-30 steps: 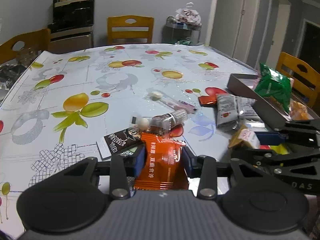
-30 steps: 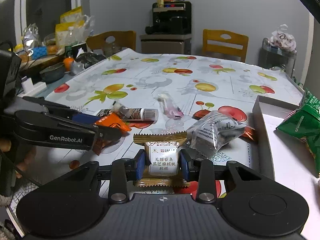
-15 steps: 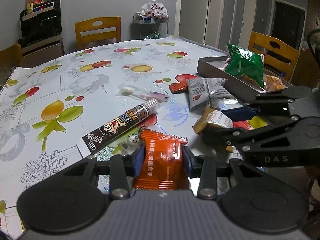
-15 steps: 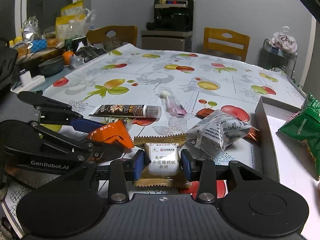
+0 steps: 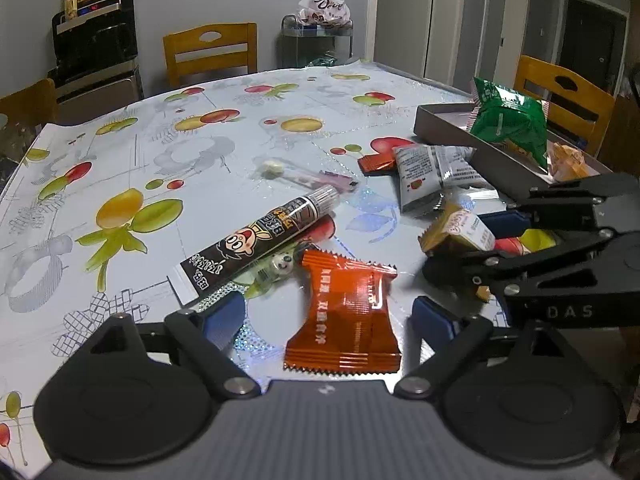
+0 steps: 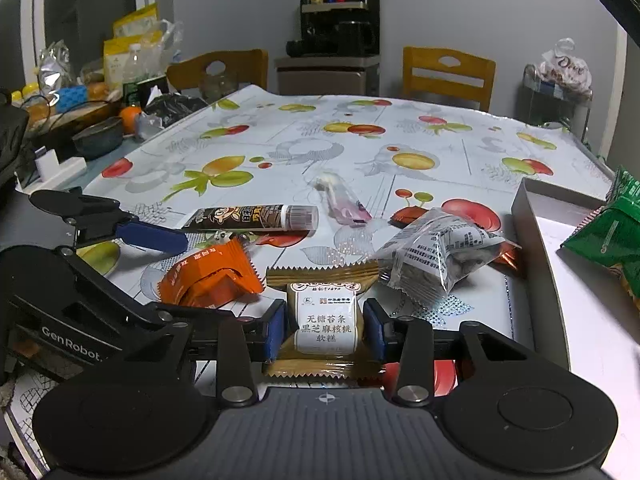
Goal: Organize snacks
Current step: 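Lift both packets and carry them toward the white tray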
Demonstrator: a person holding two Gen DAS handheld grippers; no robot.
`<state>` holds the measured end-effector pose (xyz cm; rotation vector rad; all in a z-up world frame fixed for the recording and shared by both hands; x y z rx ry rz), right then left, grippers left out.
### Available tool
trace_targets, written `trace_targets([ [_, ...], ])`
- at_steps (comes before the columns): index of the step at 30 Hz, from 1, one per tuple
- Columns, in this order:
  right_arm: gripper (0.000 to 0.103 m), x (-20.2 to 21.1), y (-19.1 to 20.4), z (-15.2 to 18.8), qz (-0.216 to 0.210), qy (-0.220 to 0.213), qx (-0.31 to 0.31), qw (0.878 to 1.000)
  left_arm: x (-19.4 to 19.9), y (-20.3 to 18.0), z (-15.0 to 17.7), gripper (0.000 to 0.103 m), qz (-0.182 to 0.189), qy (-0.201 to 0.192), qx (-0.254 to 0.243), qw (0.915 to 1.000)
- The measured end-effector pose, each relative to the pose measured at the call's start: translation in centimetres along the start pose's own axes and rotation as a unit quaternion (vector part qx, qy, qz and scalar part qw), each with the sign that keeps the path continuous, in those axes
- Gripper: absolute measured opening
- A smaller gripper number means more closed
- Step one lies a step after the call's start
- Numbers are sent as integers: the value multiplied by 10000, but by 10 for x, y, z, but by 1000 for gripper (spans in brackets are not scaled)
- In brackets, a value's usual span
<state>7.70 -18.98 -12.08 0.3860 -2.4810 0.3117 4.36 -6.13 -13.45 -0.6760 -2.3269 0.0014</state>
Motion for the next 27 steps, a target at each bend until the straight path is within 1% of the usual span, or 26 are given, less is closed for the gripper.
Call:
trace_targets([
  [1, 41, 1, 0, 0, -1, -8, 5, 10000, 2, -1, -1, 76, -26, -45, -28, 10000],
  [2, 40, 1, 0, -1, -12, -16, 1, 10000, 3, -2, -1, 70, -33, -69, -56, 10000],
  [3, 40, 1, 0, -1, -18, -14, -4, 10000, 3, -2, -1, 69, -33, -76, -79, 9999],
  [4, 40, 1, -1, -1, -23, -11, -7, 10000, 4, -3, -1, 65, -29, -82, -102, 9999],
  [5, 40, 1, -1, -1, -25, -15, -9, 10000, 5, -3, -1, 58, -34, -99, -115, 9999],
  [6, 40, 1, -1, -1, -25, -19, -12, 10000, 6, -4, -1, 54, -26, -117, -124, 9999],
  [7, 39, 1, -1, -1, -25, -21, -15, 10000, 7, -4, -1, 45, -21, -138, -130, 9998],
  [10, 39, 1, -1, -1, -32, -26, -26, 10000, 11, -4, -2, 38, -109, -243, -129, 9996],
  [14, 39, 5, -2, -4, -49, -108, -73, 9999, 17, -3, -7, 36, -166, -436, -139, 9988],
  [19, 38, 13, -3, -11, -24, -323, -62, 9995, 22, -5, -12, 35, -172, -525, -209, 9983],
  [22, 38, 15, -4, -12, -35, -348, -59, 9994, 22, -6, -12, 35, -132, -494, -213, 9985],
  [27, 38, 13, -2, -10, -72, -272, -49, 9996, 18, -5, -6, 34, -90, -397, -178, 9990],
])
Point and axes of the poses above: each gripper's, at about its wrist camera, not at the fingertips, and x roughly against the way its jaws point, y to its left, z to its underside, the point moved 9 cm from there along -x, roughly the way its jaws point, and after that the axes turned 15 degrees about z, right-handed, at the moved point
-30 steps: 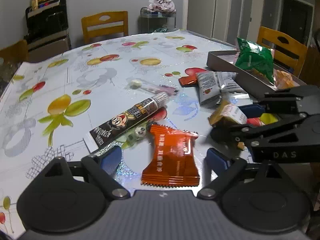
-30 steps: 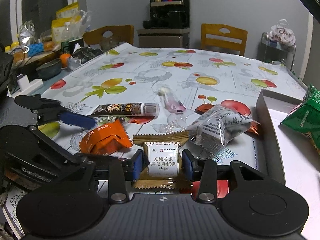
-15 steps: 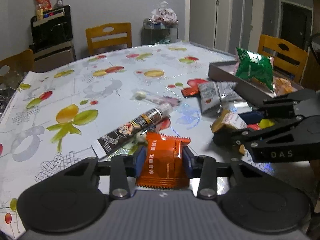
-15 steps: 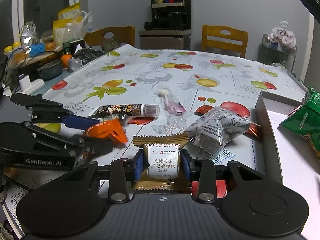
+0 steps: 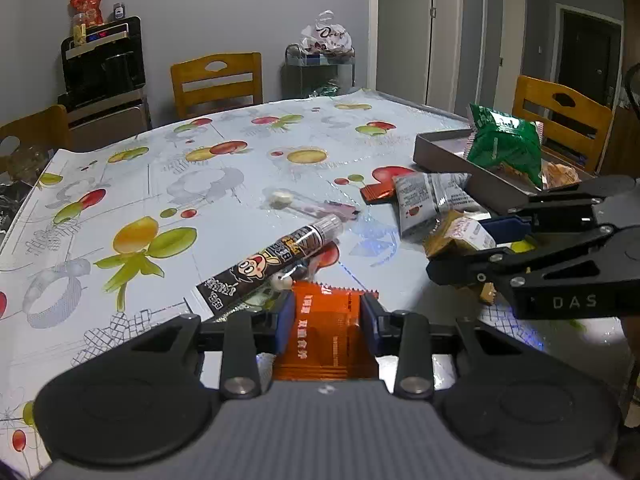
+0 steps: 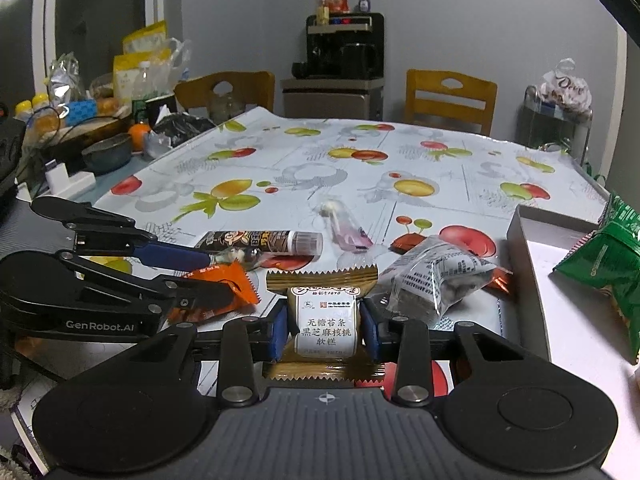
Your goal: Organize snacks
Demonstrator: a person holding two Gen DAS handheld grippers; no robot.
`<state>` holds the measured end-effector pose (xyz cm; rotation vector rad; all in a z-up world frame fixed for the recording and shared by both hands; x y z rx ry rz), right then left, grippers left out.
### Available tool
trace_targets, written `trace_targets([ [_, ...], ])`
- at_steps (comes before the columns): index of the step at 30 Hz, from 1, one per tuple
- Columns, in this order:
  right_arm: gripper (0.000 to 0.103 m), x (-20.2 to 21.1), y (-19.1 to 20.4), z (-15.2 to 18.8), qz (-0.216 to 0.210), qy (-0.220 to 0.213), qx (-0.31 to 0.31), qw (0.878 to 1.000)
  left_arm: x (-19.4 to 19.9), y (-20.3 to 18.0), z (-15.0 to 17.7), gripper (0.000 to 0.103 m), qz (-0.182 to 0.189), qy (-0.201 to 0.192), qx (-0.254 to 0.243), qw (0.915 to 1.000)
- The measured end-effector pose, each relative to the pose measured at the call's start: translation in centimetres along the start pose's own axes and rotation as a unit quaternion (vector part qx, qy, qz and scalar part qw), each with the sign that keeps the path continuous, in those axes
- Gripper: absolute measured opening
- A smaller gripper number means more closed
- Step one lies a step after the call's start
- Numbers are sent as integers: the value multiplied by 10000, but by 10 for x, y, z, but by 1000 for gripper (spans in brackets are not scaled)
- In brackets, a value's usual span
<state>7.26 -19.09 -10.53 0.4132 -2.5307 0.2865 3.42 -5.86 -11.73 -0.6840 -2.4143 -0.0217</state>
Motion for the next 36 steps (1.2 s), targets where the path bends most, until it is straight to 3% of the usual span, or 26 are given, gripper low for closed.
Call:
trace_targets([
  [11, 38, 0, 3, 2, -39, 22, 10, 10000, -8, 4, 7, 36, 118, 200, 201, 9995],
  [17, 38, 5, 1, 0, -44, -62, -8, 10000, -3, 2, 3, 35, 48, 96, 148, 9998],
  [26, 38, 20, -18, -13, 37, -332, -154, 9993, 11, -10, -30, 35, 86, -218, -51, 9997],
  [36, 38, 44, -74, -16, 521, -567, -479, 9959, -4, -66, -71, 35, 590, -415, -583, 9957],
])
Point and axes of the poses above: each gripper's, at about its wrist camera, not at the fingertips, and x roughly against the way its jaws point, y to its left, z to its underside, the point moved 9 cm from there along -x, roughly the way its jaws point, and after that the axes turned 15 degrees about z, right-handed, at the moved point
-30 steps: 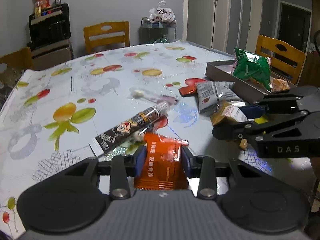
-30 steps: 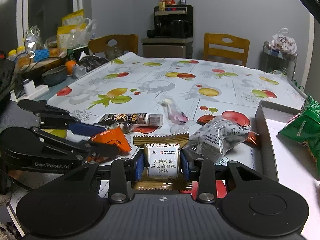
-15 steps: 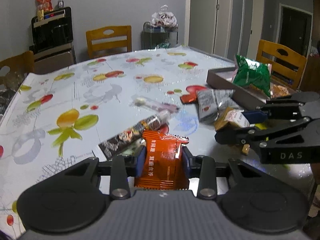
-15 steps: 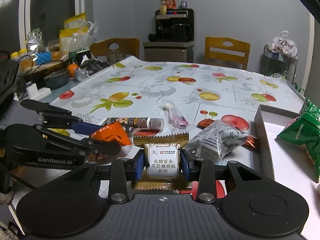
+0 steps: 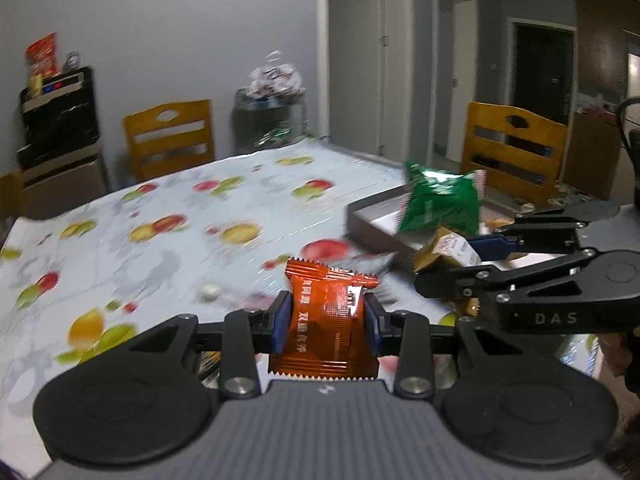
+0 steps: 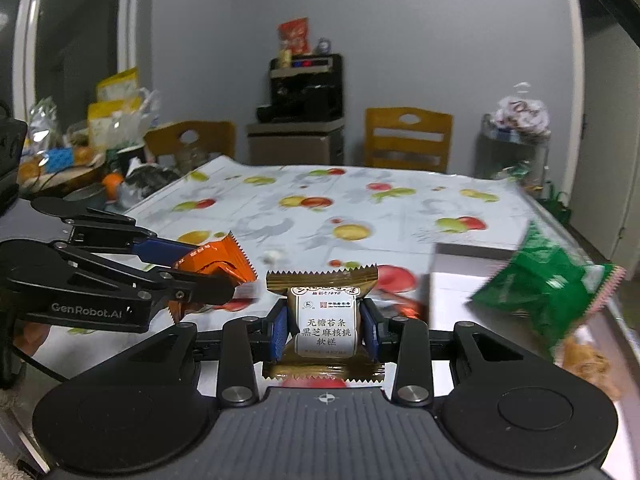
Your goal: Organize snacks
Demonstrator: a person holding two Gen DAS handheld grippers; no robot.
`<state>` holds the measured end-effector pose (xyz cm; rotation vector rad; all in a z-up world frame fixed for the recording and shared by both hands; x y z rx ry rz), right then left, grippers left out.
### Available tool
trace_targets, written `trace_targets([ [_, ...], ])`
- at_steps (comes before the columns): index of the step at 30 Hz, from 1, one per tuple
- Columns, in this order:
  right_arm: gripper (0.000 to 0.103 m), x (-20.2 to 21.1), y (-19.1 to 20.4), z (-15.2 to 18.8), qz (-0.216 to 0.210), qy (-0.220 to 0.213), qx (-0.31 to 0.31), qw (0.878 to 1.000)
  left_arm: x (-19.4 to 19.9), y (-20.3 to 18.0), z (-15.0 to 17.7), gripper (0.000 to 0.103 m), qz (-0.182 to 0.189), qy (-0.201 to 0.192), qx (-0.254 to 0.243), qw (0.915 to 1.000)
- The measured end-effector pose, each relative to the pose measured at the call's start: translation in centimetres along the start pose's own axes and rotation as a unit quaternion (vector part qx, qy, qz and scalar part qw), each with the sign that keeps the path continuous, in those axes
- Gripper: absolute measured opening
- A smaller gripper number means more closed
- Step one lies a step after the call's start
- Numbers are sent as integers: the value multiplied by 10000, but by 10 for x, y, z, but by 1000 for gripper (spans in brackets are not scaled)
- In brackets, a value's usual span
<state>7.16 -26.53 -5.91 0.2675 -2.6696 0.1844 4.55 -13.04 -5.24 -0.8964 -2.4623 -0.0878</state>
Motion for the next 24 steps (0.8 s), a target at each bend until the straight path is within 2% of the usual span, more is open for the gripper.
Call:
trace_targets([
  [13, 38, 16, -82, 21, 778, 48, -387, 9962, -62, -67, -38, 35, 800, 33, -375, 9961],
  [24, 38, 28, -138, 54, 1319, 277, -723, 9882, -108, -112, -46, 35, 1294, 200, -602, 9896],
])
Point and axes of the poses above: each gripper's, at about its wrist camera, not at the fingertips, and x roughly against the way its jaws point, y to its left, z to its underside, the point moved 9 cm from there along -x, roughly the way its jaws point, and after that the axes turned 15 degrees about z, right-handed, at the moved point
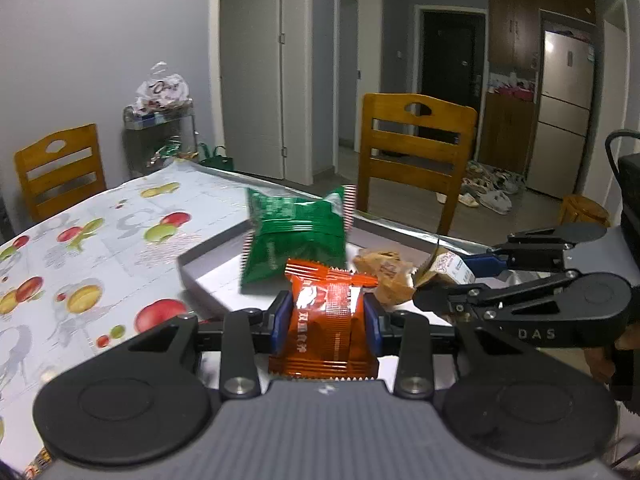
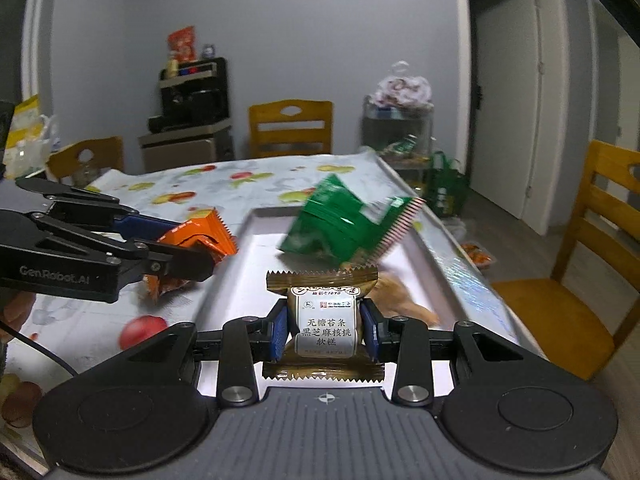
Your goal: Organize snacks
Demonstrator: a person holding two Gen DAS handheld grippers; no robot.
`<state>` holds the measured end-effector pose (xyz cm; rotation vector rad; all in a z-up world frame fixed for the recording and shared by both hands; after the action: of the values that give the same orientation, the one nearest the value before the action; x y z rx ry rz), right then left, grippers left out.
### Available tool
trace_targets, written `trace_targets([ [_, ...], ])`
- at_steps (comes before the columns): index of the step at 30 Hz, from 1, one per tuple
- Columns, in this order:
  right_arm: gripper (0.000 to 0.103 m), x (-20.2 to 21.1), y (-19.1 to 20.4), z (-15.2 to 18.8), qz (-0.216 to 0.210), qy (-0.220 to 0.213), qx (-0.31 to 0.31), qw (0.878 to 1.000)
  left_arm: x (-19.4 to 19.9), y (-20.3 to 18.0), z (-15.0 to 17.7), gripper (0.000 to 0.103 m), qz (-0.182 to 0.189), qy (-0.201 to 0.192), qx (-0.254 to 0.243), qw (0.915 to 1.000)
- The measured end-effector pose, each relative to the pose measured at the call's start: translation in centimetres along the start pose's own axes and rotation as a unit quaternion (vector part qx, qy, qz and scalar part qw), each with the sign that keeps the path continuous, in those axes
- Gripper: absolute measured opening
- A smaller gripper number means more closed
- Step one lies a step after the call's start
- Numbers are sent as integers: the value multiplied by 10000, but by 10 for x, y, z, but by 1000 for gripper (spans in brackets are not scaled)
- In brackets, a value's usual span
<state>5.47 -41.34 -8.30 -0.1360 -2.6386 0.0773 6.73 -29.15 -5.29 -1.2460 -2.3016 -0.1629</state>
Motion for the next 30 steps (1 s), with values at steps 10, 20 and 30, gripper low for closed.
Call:
trace_targets([
  [10, 38, -11, -28, 14, 236, 162, -182, 9994, -38, -18, -3, 35, 212, 186, -163, 9995],
  [20, 38, -22, -41, 25, 408, 293, -222, 9985, -68, -30, 6, 35, 382, 476, -282, 9977],
  [30, 39, -23, -38, 29, 399, 365, 20, 9985, -87, -44, 17, 35, 634, 964, -900, 9892],
])
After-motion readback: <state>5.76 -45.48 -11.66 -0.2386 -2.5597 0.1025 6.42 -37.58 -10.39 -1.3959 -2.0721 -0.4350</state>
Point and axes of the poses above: each gripper's, at about its wrist camera, not at the fingertips, and x roughly against the way its jaws point, y to its left, z to its underside, the point moved 9 cm from there along -x, roughly the way its jaws point, and after that the axes turned 15 degrees about z, right-handed, at the moved point
